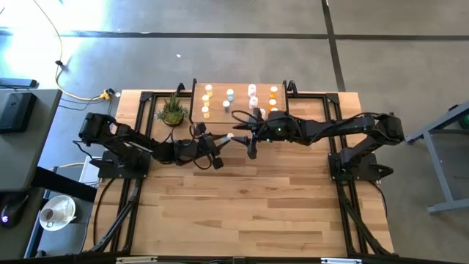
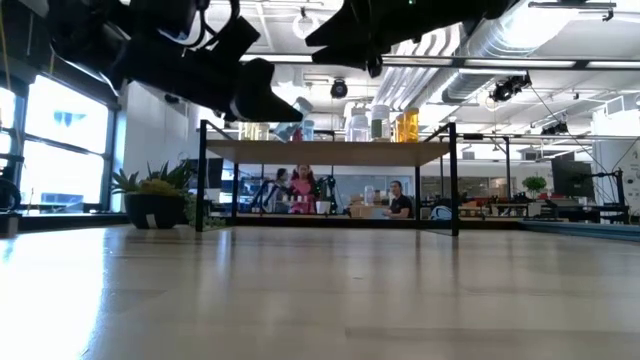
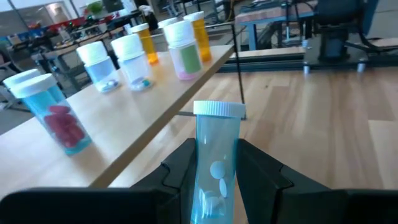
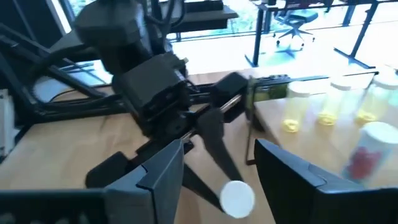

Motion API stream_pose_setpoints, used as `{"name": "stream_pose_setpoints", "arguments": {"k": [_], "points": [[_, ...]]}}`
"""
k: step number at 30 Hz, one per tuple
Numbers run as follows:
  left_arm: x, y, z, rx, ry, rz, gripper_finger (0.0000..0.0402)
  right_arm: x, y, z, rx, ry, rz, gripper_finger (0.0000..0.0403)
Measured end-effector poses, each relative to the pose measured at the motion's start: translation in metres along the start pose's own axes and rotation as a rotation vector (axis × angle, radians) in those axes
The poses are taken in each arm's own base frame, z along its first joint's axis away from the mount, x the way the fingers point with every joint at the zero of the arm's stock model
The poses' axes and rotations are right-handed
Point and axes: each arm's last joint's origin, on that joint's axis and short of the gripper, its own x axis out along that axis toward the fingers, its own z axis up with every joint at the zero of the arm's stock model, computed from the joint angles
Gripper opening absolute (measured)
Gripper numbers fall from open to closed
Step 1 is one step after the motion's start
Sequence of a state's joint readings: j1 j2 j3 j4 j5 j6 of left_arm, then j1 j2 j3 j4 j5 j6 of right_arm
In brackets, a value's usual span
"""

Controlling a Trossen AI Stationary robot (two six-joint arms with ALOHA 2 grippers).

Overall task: Pick and place medicine bottles onto shelf by color
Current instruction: Put the blue pill bottle on the shelf

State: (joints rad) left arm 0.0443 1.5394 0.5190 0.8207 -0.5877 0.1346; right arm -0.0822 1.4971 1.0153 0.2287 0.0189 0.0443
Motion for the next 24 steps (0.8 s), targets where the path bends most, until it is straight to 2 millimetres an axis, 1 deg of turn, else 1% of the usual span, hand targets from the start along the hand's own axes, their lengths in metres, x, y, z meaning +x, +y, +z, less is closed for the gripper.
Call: {"name": "stream_pose_setpoints", "arguments": {"k": [4,8,11,14,17,20,24], "points": [[0.003,0.006,0.0,-0.017,-0.002,0.016,0.009,0.0,-0.01,0.002,0.007,-0.001,-0.028,0.0196],[0.006,0.012,0.003,-0.056,-0.037,0.031,0.009,-0.001,-0.019,0.017,0.0,0.031,-0.03,0.0197],[0.008,0.015,0.006,-0.077,-0.073,0.009,0.009,-0.003,-0.023,0.027,-0.027,0.069,0.012,0.0197],[0.01,0.018,0.009,-0.091,-0.105,-0.019,0.009,-0.005,-0.026,0.039,-0.038,0.069,0.062,0.0197],[0.011,0.019,0.012,-0.084,-0.145,-0.067,0.009,-0.007,-0.029,0.042,-0.087,0.092,0.104,0.0197],[0.01,0.019,0.016,-0.092,-0.189,-0.112,0.009,-0.008,-0.03,0.046,-0.121,0.073,0.157,0.0197],[0.009,0.019,0.02,-0.104,-0.23,-0.118,0.009,-0.008,-0.03,0.042,-0.135,0.092,0.177,0.0197]]}}
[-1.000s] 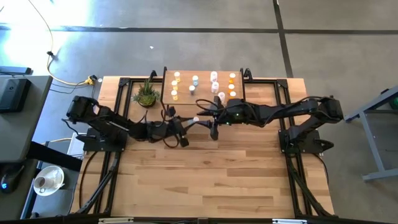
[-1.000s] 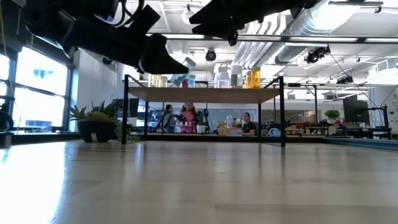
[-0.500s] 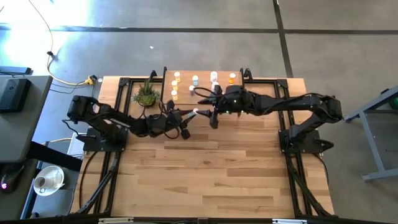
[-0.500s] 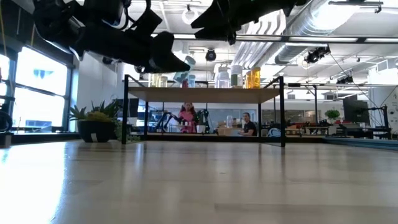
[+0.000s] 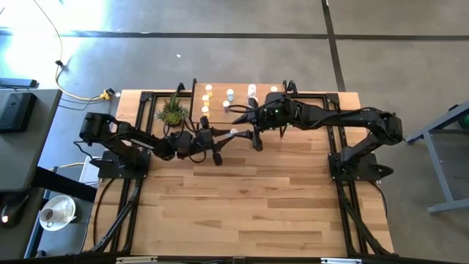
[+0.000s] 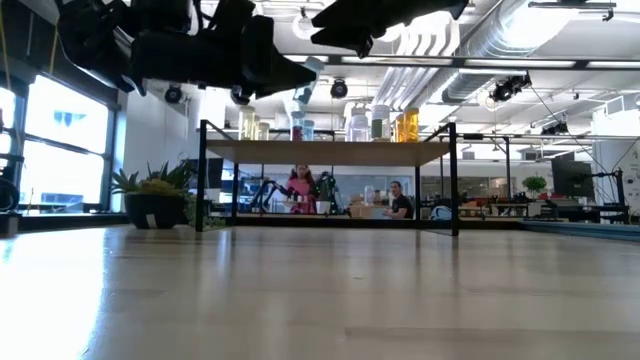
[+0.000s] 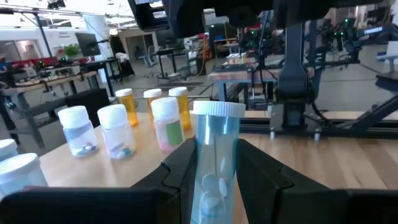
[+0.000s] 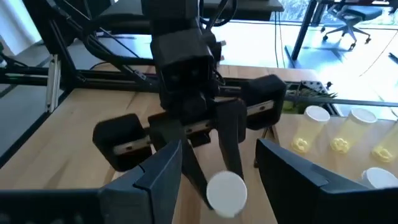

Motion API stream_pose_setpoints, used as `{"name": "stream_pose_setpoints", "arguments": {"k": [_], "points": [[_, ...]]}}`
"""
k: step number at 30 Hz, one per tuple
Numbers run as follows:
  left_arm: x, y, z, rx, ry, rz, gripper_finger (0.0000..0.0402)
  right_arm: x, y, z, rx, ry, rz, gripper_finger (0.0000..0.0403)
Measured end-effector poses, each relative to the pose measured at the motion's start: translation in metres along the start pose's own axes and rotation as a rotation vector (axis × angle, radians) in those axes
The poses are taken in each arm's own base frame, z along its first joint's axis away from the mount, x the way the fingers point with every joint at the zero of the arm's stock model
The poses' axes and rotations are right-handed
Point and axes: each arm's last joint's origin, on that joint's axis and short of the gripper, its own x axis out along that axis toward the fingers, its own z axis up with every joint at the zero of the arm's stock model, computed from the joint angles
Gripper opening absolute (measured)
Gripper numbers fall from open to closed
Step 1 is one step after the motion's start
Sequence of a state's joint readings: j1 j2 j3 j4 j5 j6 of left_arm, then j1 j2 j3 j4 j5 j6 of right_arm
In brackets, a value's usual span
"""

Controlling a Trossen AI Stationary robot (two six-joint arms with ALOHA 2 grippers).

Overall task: Pick and place medicine bottles onto shelf by color
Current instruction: Put the blue pill bottle on the shelf

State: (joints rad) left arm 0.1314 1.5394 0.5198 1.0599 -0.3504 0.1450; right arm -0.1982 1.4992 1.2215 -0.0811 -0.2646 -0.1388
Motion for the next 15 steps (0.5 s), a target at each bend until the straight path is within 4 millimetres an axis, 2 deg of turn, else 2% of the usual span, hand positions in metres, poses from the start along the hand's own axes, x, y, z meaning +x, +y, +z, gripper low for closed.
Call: {"name": "stream_pose_setpoints", "arguments": {"k": [8,15], "points": [[0.0,0.0,0.001,0.002,-0.008,0.001,0.009,0.016,-0.003,-0.015,0.013,0.065,-0.036,0.0197],[0.0,0.0,0.002,-0.003,-0.022,0.009,0.009,0.02,-0.003,-0.021,0.022,0.103,-0.031,0.0197]]}}
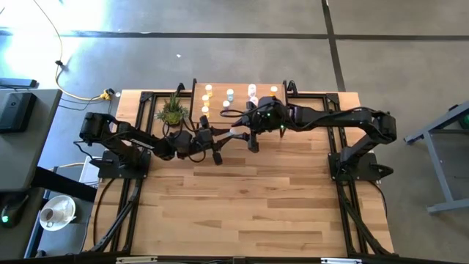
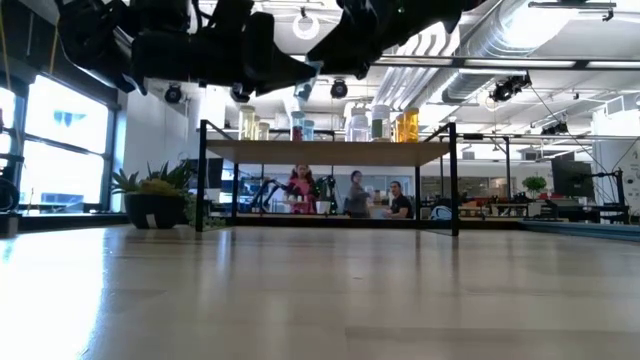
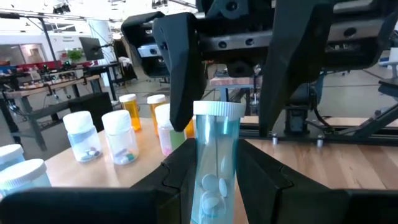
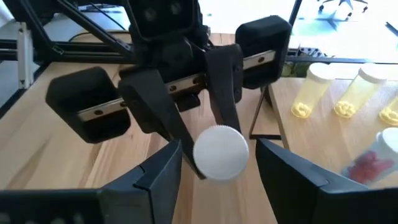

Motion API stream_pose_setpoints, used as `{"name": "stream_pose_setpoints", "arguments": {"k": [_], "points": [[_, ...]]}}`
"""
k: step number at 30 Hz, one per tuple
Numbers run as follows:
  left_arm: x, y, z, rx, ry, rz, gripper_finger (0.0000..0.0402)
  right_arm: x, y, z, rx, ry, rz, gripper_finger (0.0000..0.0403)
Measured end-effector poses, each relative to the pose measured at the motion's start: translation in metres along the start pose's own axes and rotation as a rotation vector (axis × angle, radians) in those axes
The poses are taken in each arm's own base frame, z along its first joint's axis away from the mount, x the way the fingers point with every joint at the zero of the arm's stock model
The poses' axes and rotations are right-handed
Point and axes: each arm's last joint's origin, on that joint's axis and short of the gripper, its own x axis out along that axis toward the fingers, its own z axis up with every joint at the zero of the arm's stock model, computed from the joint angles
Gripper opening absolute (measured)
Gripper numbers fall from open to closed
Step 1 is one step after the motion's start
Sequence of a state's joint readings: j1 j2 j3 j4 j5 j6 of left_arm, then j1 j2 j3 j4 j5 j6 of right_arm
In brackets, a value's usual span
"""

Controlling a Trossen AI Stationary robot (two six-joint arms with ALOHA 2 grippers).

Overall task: Pick and place medicine bottles onto shelf by color
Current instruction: Put the blue pill bottle on the shelf

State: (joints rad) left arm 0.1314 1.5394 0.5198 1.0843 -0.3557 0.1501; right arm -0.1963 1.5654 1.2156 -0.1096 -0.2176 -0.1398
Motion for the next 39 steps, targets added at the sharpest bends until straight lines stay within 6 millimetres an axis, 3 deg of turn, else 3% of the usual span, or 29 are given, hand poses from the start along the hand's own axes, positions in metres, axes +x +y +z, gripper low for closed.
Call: {"name": "stream_pose_setpoints", "arguments": {"k": [6,15,22,32,39], "points": [[0.0,0.0004,0.0006,0.0,-0.005,0.012,0.009,0.0,-0.0008,0.0,0.0,0.002,-0.027,0.0191],[0.0,0.0006,0.0005,0.003,-0.003,0.019,0.009,0.0,-0.0008,-0.0002,0.0,0.004,-0.027,0.0121],[0.0,0.0007,0.0005,0.024,-0.002,0.022,0.0098,0.0,-0.0009,-0.0002,0.004,0.004,-0.029,0.0102],[-0.0002,0.0004,0.0003,0.079,0.001,0.024,0.0173,0.0001,-0.0012,-0.0005,0.008,0.006,-0.043,0.01],[-0.0084,0.0041,0.0088,0.102,0.077,0.141,0.0223,-0.0049,-0.0023,0.0075,0.017,0.056,-0.067,0.0099]]}}
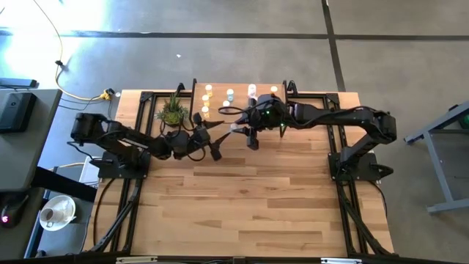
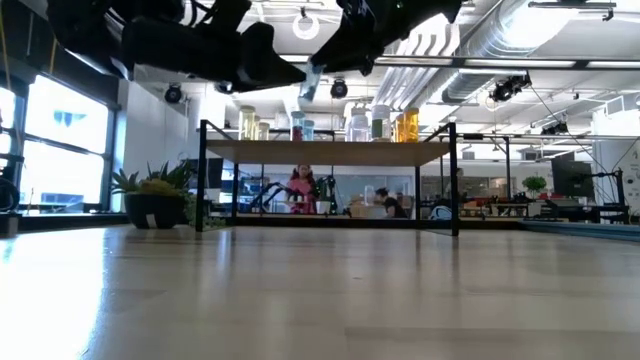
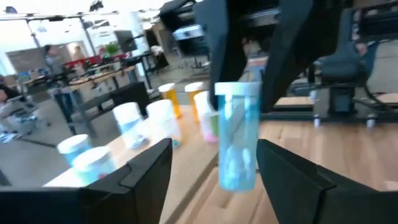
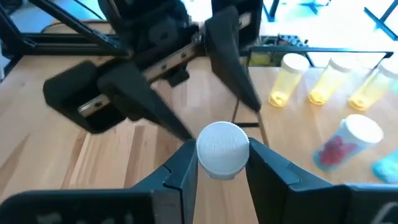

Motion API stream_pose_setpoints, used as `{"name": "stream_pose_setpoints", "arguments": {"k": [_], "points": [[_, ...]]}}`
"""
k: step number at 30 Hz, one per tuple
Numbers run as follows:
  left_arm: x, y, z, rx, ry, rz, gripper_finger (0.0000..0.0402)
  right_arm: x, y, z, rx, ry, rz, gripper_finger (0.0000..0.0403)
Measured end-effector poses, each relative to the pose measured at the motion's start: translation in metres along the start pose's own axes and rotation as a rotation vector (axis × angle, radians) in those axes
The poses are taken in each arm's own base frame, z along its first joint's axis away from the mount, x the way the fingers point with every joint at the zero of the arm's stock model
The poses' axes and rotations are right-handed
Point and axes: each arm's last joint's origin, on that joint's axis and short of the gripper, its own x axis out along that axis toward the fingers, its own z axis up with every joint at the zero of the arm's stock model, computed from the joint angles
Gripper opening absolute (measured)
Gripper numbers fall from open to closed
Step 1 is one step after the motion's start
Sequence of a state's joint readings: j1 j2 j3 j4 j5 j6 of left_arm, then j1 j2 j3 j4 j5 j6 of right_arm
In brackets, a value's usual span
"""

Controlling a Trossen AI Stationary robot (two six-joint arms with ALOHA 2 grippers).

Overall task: Pick and place medicine bottles onto shelf by color
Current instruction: Put the blue pill bottle on the shelf

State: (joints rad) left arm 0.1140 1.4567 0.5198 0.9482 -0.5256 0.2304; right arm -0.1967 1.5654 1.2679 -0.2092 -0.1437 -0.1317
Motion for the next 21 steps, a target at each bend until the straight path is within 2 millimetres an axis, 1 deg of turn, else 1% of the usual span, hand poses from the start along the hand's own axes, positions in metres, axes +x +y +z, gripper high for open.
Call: {"name": "stream_pose_setpoints", "arguments": {"k": [4,10,16,21], "points": [[-0.006,0.006,0.006,0.019,0.036,0.006,0.0233,-0.007,-0.002,0.014,0.0,0.008,-0.034,0.0099],[-0.02,0.02,0.02,0.046,0.086,0.005,0.023,-0.02,-0.006,0.037,-0.007,-0.038,-0.061,0.0099],[-0.039,0.041,0.028,0.052,0.168,0.018,0.023,-0.033,-0.021,0.056,0.001,-0.102,-0.129,0.0099],[-0.056,0.057,0.032,0.021,0.23,0.032,0.0229,-0.039,-0.034,0.065,0.012,-0.168,-0.17,0.0099]]}}
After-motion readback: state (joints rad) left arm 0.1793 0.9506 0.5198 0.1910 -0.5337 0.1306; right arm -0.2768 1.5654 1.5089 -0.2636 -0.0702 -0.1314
